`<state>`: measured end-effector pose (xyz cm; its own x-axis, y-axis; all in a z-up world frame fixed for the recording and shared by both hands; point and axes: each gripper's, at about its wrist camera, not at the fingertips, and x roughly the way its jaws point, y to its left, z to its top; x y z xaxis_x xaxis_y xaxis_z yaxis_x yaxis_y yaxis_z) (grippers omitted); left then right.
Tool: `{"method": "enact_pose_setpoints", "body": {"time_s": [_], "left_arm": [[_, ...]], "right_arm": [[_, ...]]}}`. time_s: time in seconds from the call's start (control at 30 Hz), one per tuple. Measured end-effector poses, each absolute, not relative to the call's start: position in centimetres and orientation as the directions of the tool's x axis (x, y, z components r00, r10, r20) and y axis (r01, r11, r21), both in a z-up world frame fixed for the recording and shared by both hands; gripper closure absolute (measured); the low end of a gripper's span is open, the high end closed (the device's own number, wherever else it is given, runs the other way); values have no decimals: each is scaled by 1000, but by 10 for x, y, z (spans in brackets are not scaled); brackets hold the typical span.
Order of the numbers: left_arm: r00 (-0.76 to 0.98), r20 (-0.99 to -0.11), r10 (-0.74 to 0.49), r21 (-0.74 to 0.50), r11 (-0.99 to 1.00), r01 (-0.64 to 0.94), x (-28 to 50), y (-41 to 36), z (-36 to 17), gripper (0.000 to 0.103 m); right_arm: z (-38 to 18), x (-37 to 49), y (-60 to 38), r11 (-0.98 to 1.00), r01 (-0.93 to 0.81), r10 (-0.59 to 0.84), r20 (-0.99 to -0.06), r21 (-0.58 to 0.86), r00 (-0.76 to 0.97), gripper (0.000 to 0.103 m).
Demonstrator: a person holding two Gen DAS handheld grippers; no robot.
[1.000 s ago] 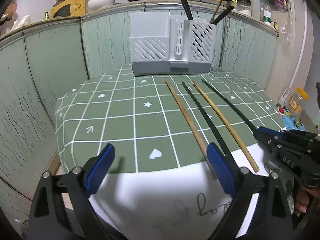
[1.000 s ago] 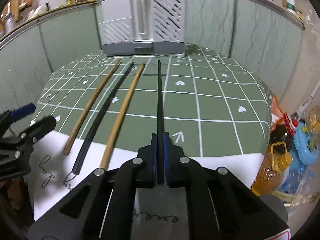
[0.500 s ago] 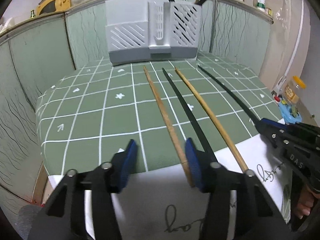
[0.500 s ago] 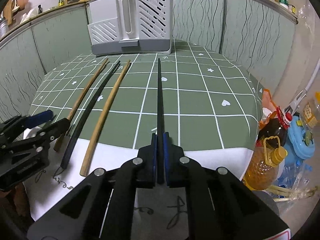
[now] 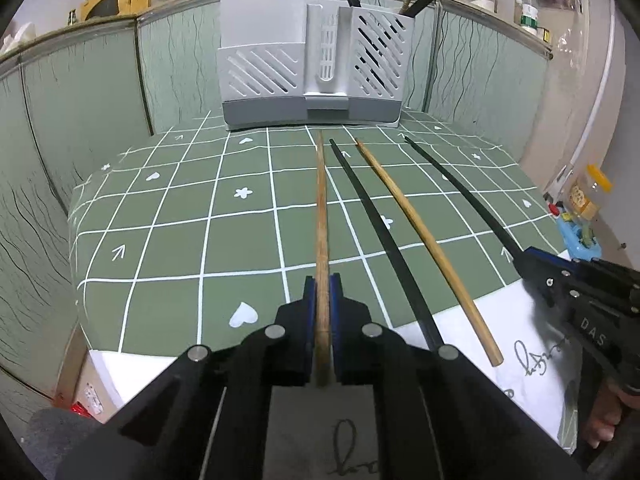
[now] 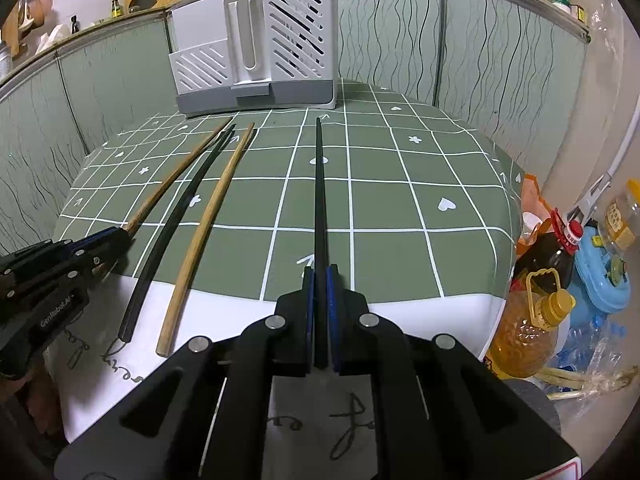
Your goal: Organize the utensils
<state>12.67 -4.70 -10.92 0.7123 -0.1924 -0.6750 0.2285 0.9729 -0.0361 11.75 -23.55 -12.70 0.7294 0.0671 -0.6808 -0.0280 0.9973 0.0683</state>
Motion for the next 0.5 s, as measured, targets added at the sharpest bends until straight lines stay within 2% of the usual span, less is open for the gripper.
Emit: {"method": "enact_pose_setpoints", "body": {"time_s": [0.5], "left_arm": [[770,-604,-207,-72,976,206,117,-7,-68,95]], "right_arm": [[-87,105,-253,993,-54,110,-623,108,774,97]]}}
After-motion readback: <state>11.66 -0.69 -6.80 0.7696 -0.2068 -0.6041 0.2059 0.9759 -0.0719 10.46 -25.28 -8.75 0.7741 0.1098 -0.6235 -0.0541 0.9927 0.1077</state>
